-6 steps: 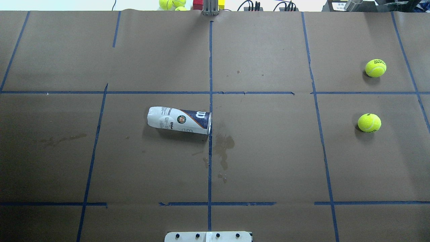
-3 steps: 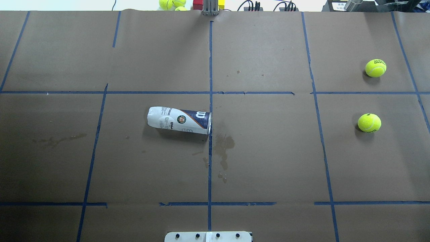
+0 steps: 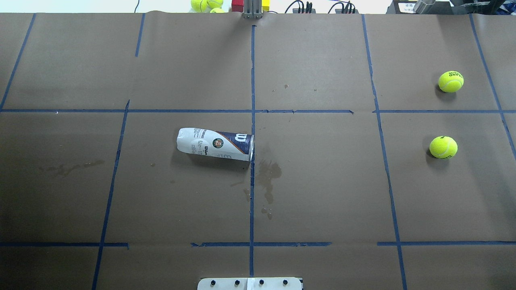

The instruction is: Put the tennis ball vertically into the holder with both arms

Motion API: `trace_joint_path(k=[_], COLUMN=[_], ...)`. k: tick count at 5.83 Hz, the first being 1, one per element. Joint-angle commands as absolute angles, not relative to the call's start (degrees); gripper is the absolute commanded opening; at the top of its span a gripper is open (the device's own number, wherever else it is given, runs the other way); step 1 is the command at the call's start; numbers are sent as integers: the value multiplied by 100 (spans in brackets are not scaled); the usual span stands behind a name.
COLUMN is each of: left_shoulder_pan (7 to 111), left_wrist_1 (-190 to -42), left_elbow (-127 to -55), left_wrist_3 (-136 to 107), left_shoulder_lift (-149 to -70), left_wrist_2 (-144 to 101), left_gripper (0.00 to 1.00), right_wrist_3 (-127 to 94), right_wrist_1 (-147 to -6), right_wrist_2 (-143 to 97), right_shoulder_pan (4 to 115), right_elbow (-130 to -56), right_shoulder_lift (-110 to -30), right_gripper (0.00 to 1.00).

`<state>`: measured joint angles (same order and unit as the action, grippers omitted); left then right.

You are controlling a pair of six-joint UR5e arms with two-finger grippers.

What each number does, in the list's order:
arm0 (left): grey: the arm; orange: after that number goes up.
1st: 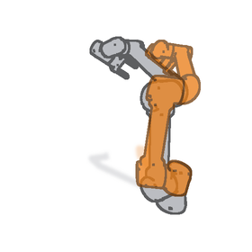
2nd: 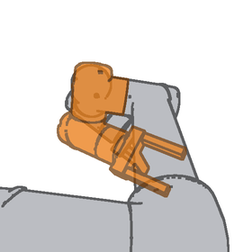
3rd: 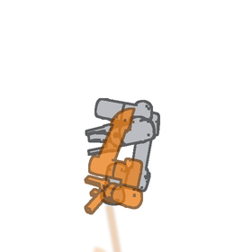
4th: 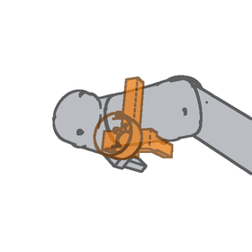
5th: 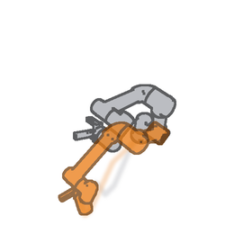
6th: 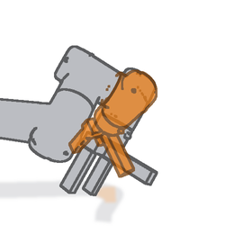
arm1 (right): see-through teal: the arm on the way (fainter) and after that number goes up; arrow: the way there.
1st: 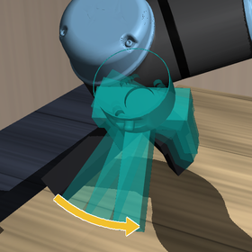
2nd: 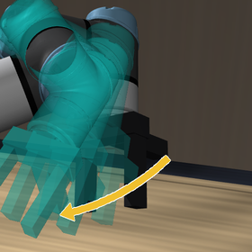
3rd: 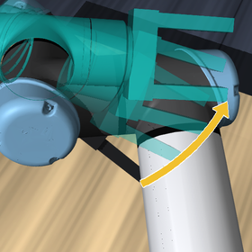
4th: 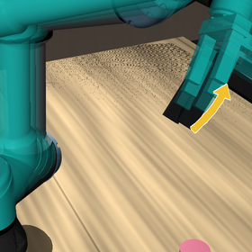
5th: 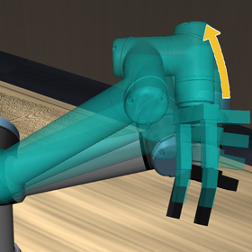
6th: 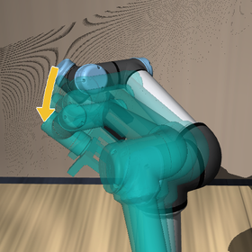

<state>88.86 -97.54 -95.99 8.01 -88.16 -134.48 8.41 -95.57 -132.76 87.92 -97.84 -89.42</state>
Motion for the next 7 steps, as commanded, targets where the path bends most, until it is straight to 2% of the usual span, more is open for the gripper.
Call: trace_joint_path(k=[1, 4, 5, 6, 7], left_shoulder_pan=[8886, 8868, 8529, 8029, 7616], left_wrist_1=[-10886, -11395, -12174, -13086, -13357], left_elbow=[-9510, -9649, -9642, -9624, -9694], left_wrist_3=[765, 748, 312, 264, 211], left_shoulder_lift=[-9034, -9255, -9290, -9629, -9990], left_wrist_2=[-13456, -13500, -13483, -13465, -13491], left_gripper=[100, 100, 100, 100, 100], right_wrist_3=[572, 571, 571, 563, 554], right_wrist_1=[-9562, -9562, -9519, -9231, -9211], right_wrist_2=[-13298, -13298, -13298, -13298, -13298], right_shoulder_pan=[8807, 8807, 8807, 8807, 8807], right_elbow=[-9896, -9993, -9984, -9958, -9949], right_shoulder_lift=[-8692, -8693, -8710, -8823, -8842], right_gripper=[100, 100, 100, 100, 100])
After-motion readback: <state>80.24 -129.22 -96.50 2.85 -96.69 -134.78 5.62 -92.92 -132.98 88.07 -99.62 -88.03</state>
